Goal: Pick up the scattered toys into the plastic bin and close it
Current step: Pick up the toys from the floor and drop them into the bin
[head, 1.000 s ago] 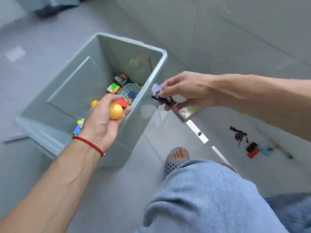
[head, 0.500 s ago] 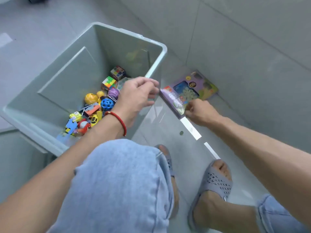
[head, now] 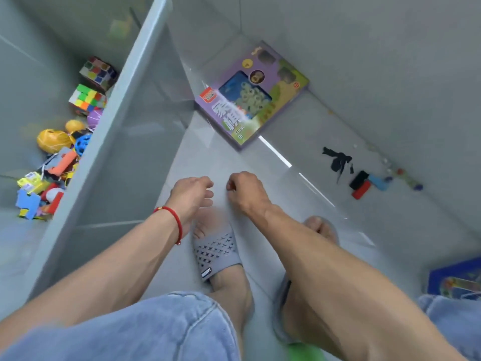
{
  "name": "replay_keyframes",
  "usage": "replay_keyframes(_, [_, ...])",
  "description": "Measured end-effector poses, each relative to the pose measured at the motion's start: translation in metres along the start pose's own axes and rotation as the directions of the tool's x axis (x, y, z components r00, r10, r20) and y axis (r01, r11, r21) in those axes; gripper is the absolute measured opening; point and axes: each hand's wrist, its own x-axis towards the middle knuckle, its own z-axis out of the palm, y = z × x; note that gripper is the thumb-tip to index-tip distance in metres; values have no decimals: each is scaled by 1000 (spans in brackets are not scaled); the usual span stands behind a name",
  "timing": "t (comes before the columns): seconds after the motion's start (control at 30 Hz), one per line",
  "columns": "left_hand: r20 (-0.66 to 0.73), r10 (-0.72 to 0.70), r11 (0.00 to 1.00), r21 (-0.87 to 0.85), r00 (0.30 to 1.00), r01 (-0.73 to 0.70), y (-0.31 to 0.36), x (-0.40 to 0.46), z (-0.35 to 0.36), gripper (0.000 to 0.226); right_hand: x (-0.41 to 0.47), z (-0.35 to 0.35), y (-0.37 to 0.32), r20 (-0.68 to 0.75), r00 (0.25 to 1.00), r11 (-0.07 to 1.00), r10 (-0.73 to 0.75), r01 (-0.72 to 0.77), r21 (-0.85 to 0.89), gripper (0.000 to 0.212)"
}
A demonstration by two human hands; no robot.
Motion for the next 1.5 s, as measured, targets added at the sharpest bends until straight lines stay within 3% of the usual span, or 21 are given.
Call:
replay_keyframes(0.07, [38, -72, 993, -87, 997, 75, -1, 8, 11, 25, -14, -17, -3, -23, 999, 958, 43, -35, 285, 5])
replay_keyframes(0.1, [107, -112, 979, -161, 988, 128, 0, 10, 18, 31, -21, -28, -4, -24, 999, 928, 31, -20, 372, 11])
replay_keyframes(0.2, [323, -162, 909, -319, 932, 269, 9, 10, 39, 44, -43, -56, 2, -71, 997, 901, -36, 63, 429, 21])
replay_keyframes(0.27, [366, -165, 922, -272, 916, 275, 21, 4, 57, 38, -51, -74, 24, -263, 960, 868, 96, 48, 494, 20])
replay_keyframes(0.37, [384, -127, 974, -126, 914, 188, 44, -5, 83, 32, -48, -104, 89, -494, 786, 909, 372, -201, 365, 16])
replay_keyframes(0.43, [413, -72, 991, -69, 908, 110, 61, -9, 96, 32, -42, -116, 134, -470, 739, 875, 483, -433, 219, 28])
replay_keyframes(0.5, [427, -15, 996, -71, 904, 49, 74, -12, 106, 33, -31, -118, 162, -390, 757, 834, 525, -548, 59, 39])
replay_keyframes(0.57, [426, 26, 997, -74, 904, 7, 80, -14, 110, 33, -20, -118, 175, -337, 823, 852, 458, -514, -96, 49])
replay_keyframes(0.63, [426, 42, 997, -70, 904, -14, 79, -13, 110, 33, -10, -119, 185, -316, 878, 898, 359, -417, -141, 53])
replay_keyframes(0.9, [402, -56, 993, -68, 914, 91, 51, -10, 101, 34, -8, -119, 198, -330, 836, 896, 437, -372, 244, 48])
replay_keyframes(1.13, [359, -35, 992, -100, 933, 75, 51, -26, 79, 34, -27, -114, 185, -255, 849, 878, 462, -400, 262, 35])
replay_keyframes(1.2, [353, -18, 989, -129, 935, 68, 55, -39, 68, 34, -36, -110, 169, -175, 844, 804, 507, -389, 450, 32])
replay_keyframes(1.3, [354, 22, 971, -229, 935, 63, 60, -66, 40, 32, -49, -112, 115, -25, 872, 549, 489, -286, 785, 23])
replay_keyframes(1.4, [312, 131, 942, -335, 941, -20, 62, -98, -7, 28, -57, -130, 24, 10, 946, 436, 324, -159, 886, 19])
replay_keyframes(1.5, [143, 276, 894, -400, 951, -199, 68, -126, -68, 23, -58, -149, -81, -58, 995, 434, 77, 19, 901, 14])
